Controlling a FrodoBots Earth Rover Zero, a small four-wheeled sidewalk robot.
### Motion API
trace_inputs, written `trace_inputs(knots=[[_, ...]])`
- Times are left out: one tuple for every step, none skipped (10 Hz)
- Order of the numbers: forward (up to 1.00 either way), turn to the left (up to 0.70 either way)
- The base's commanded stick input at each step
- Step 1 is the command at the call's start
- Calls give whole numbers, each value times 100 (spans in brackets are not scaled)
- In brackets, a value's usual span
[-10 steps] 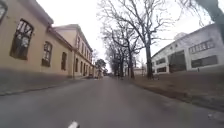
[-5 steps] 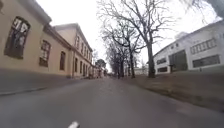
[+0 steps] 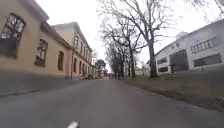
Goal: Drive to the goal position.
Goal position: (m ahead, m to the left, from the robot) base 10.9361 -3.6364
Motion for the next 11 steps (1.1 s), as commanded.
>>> trace_inputs(knots=[[100,0],[100,0],[100,0],[100,0],[100,0],[100,0],[100,0],[100,0],[100,0],[100,0],[100,0]])
